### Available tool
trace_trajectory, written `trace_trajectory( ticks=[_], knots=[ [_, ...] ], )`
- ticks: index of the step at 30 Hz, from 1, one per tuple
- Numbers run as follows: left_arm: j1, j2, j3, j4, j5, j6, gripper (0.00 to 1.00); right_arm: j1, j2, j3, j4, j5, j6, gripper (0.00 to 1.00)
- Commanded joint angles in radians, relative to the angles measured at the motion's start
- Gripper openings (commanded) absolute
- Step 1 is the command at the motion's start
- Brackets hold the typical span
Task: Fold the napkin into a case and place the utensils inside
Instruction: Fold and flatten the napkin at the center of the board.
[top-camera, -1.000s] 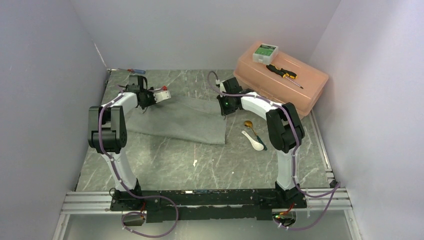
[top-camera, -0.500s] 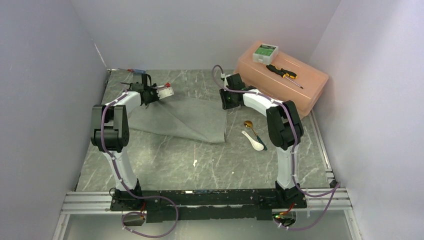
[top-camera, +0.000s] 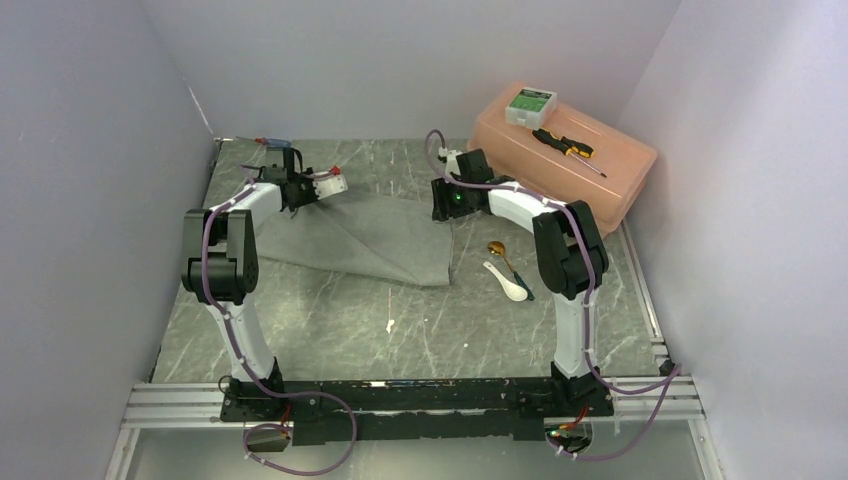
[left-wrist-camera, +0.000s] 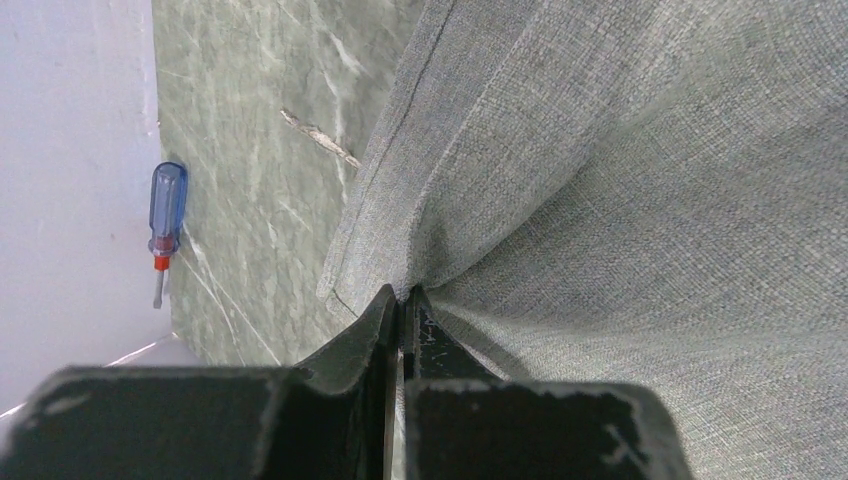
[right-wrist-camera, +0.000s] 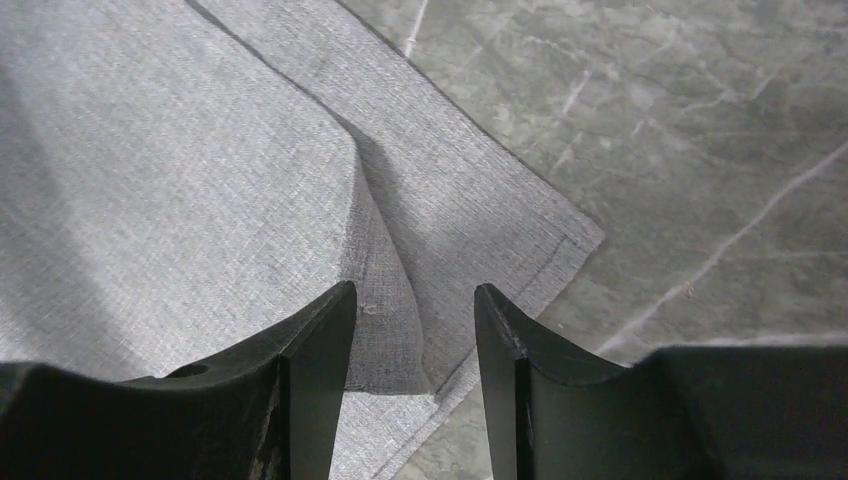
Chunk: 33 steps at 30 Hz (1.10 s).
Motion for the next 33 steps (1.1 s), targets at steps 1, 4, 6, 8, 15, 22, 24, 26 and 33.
trace_trajectory(
  ticks=[1, 4, 6, 8, 15, 22, 24, 26, 33],
  knots=[
    [-0.006, -0.015, 0.004, -0.014, -0.005, 0.013, 0.06, -0.026, -0.027, -0.025, 0.083, -0.077, -0.003, 0.51],
    [-0.006, -0.022, -0.004, -0.020, -0.003, 0.025, 0.06, -0.052, -0.039, -0.049, 0.103, -0.120, 0.008, 0.53],
    [-0.006, -0.026, -0.012, -0.020, 0.000, 0.033, 0.06, -0.069, -0.060, -0.082, 0.148, -0.172, 0.023, 0.54],
    [-0.005, -0.029, -0.016, -0.019, 0.000, 0.040, 0.06, -0.085, -0.066, -0.094, 0.168, -0.221, 0.043, 0.55],
    [-0.005, -0.034, -0.018, -0.033, -0.002, 0.054, 0.05, -0.118, -0.055, -0.138, 0.254, -0.352, 0.137, 0.55],
    [-0.008, -0.039, -0.024, -0.040, 0.000, 0.074, 0.05, -0.146, -0.042, -0.126, 0.316, -0.429, 0.196, 0.57],
    [-0.007, -0.040, -0.023, -0.042, 0.000, 0.075, 0.05, -0.150, -0.039, -0.137, 0.332, -0.429, 0.207, 0.57],
    [-0.008, -0.040, -0.023, -0.048, 0.001, 0.074, 0.05, -0.160, -0.039, -0.155, 0.359, -0.442, 0.231, 0.57],
    [-0.013, -0.044, -0.035, -0.046, 0.002, 0.091, 0.04, -0.179, -0.045, -0.186, 0.420, -0.490, 0.267, 0.58]
  ],
)
